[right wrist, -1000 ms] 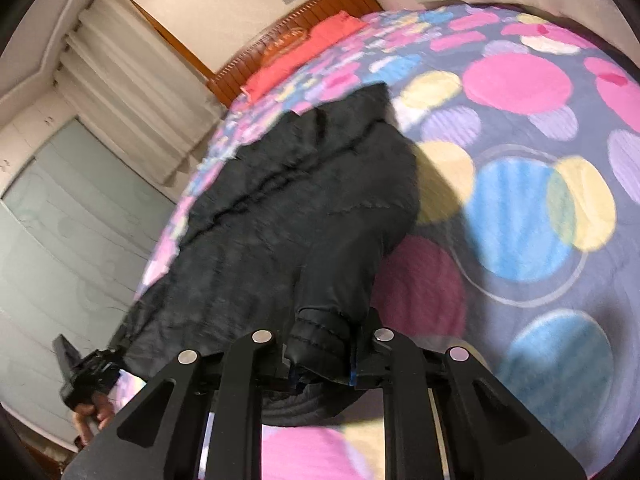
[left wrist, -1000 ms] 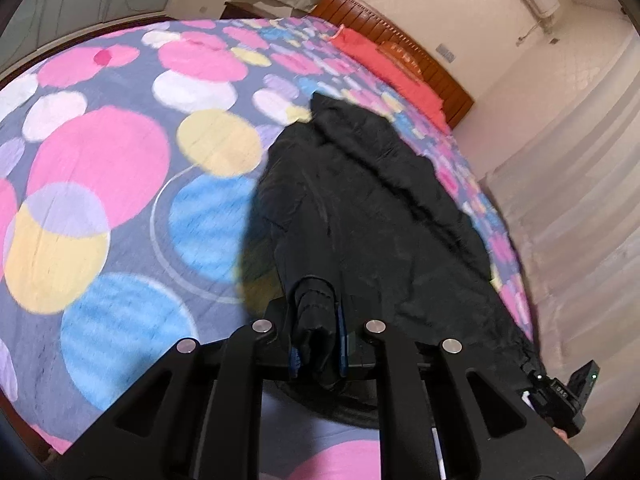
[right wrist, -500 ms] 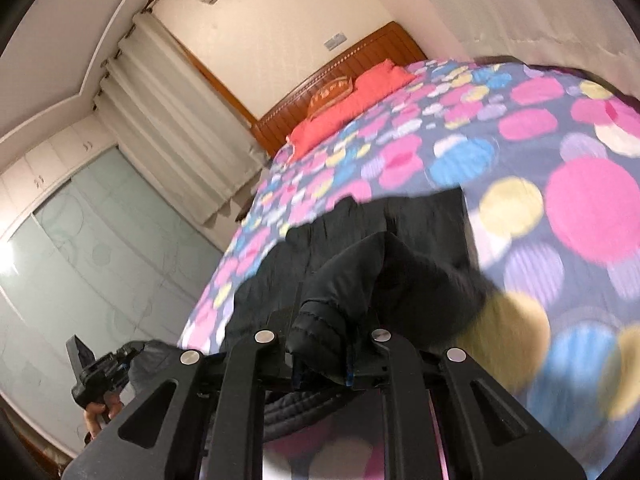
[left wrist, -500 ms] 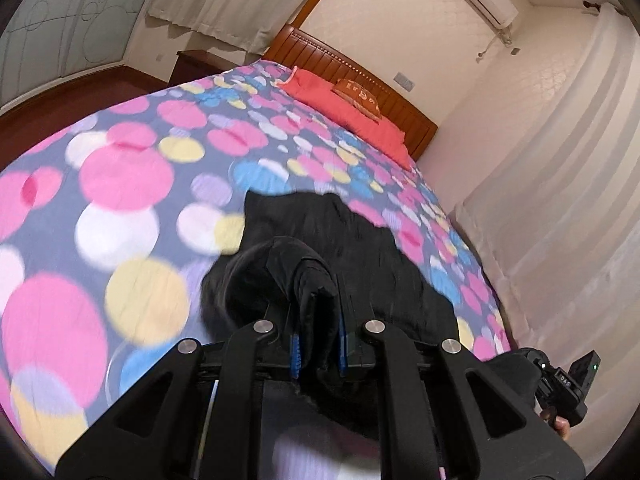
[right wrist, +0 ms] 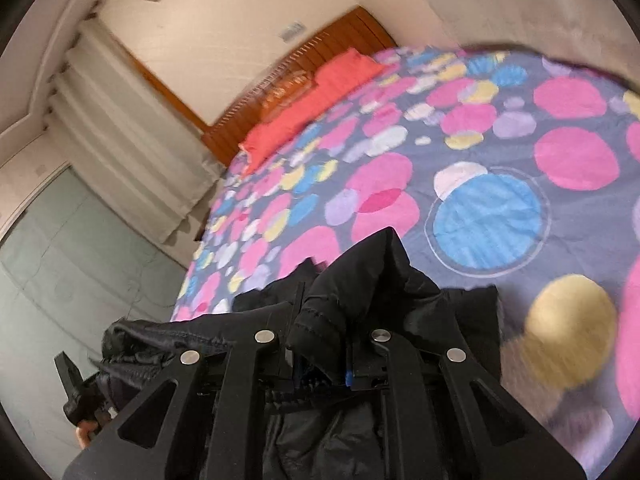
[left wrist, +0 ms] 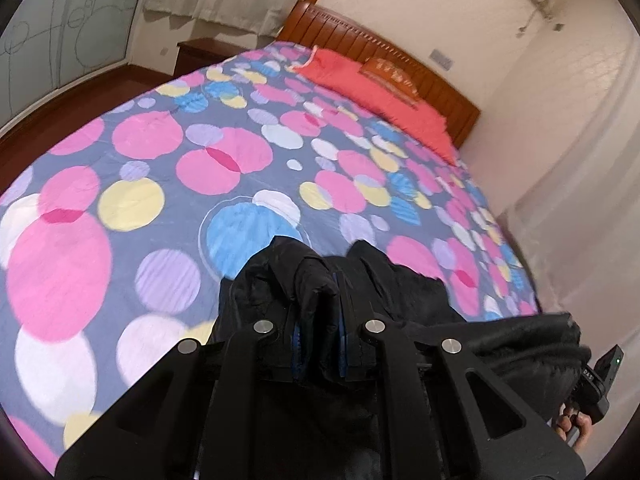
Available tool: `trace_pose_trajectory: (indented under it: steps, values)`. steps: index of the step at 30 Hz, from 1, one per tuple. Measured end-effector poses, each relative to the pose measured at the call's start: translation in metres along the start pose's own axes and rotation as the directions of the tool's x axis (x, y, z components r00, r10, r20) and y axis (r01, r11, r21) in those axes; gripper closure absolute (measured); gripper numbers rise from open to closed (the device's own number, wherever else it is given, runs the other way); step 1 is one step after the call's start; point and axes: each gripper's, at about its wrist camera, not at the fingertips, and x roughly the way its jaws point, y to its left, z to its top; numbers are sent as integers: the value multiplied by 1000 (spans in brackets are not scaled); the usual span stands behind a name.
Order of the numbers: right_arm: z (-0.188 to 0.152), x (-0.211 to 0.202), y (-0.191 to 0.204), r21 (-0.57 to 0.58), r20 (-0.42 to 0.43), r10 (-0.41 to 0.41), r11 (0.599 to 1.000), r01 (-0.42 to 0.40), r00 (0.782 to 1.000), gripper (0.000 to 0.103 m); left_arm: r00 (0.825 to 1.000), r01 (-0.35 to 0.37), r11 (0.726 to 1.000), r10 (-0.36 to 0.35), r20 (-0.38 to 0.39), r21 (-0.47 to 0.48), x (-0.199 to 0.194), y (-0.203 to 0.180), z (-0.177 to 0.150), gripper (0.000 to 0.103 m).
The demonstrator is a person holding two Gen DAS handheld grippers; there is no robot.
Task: Fold large clothes
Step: 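Lift the hem with both tools and fold it toward the collar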
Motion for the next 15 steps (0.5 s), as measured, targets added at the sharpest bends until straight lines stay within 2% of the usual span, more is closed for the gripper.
trace_pose_trajectory:
  steps: [4, 8, 11, 13, 15]
  values:
    - [12, 55, -22, 39, -52, -67, 997, 69, 996, 89, 997, -64, 998, 64, -44, 3, 54, 6, 12, 91]
    - [10, 92, -37, 29, -91, -123, 992, 126, 988, 89, 988, -131, 991, 133, -82, 30, 105, 10, 12, 91]
    - [6, 109, -45, 25, -114, -140, 989, 144, 984, 85, 982, -161, 984, 167, -91, 70, 128, 10, 7, 89]
    - [6, 115, -49, 44, -130, -126, 990, 132, 983, 78, 981, -164, 983, 172, -91, 87, 134, 11, 3, 82]
    - [8, 112, -54, 91, -145, -74, 992, 87, 987, 73, 988, -118, 990, 125, -96, 73, 132, 16, 2, 62]
